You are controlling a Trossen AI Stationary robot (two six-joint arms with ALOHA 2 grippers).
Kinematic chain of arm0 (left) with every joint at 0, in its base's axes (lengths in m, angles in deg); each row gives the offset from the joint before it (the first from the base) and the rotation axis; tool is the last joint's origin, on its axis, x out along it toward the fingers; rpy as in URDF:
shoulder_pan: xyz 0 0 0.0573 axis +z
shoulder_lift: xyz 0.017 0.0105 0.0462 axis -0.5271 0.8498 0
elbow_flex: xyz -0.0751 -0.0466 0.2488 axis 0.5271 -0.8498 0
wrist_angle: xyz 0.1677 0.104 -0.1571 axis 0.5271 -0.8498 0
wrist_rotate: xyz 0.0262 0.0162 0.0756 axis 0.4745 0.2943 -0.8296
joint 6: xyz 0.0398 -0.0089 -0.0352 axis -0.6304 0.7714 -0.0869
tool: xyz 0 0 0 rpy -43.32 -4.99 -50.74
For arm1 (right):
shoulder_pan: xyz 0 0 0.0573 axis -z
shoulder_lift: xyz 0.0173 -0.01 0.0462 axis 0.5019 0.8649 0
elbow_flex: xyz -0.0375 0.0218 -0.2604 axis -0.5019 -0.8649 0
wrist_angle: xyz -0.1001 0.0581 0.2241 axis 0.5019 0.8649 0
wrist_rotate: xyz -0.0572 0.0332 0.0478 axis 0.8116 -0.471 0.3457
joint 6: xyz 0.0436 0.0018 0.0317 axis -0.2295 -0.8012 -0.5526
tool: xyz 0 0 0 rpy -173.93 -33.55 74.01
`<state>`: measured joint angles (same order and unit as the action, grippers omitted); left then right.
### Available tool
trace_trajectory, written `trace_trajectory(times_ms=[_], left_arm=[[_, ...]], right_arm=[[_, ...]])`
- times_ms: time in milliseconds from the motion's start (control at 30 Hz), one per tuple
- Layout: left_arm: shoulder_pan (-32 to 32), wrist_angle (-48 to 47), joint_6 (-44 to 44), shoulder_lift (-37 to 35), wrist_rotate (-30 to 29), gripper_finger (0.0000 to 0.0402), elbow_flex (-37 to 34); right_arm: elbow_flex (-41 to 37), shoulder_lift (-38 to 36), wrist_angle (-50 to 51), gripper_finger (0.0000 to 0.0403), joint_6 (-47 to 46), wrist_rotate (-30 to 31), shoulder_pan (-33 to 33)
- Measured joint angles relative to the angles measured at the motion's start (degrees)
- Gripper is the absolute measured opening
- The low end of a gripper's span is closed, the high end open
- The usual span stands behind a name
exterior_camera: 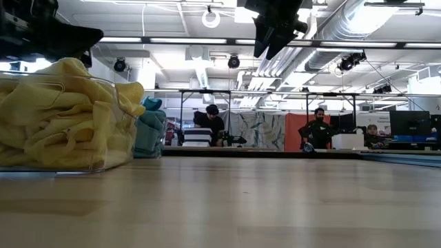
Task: Sort microfiber towel by color & place in baskets
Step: Return to Home Position
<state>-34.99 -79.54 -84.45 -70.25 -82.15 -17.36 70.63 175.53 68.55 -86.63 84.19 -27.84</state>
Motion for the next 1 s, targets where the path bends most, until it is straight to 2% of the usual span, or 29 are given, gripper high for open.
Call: trace_trajectory(times_ms=[267, 467, 667, 733, 833, 933, 1000], left_arm=[[0.0, -6.3, 2.4, 0.1, -1.0, 0.0, 0.0], [0.0, -6.3, 2.9, 0.4, -0.9, 0.0, 0.0], [0.0, -6.3, 2.8, 0.4, -0.9, 0.0, 0.0], [0.0, -6.3, 2.8, 0.4, -0.9, 0.0, 0.0], [0.0, -6.3, 2.8, 0.4, -0.9, 0.0, 0.0], [0.0, -6.2, 2.8, 0.4, -0.9, 0.0, 0.0], [0.0, -6.2, 2.8, 0.4, -0.9, 0.0, 0.0]], right_arm=[[0.0, 0.0, 0.0, 0.0236, 0.1, 0.0, 0.0], [0.0, 0.0, 0.0, 0.0236, 0.2, 0.2, 0.0], [-0.8, 0.0, -0.4, 0.0224, 0.9, 3.8, 0.1], [-2.5, 0.0, -0.4, 0.0197, 1.7, 3.0, 0.4], [-6.9, 0.0, -2.7, 0.013, 2.8, -1.2, 0.5], [-12.4, 0.0, -7.4, 0.0042, 5.6, -8.1, 0.5], [-15.8, 0.0, -10.2, 0.0012, 8.0, -12.4, 0.3]])
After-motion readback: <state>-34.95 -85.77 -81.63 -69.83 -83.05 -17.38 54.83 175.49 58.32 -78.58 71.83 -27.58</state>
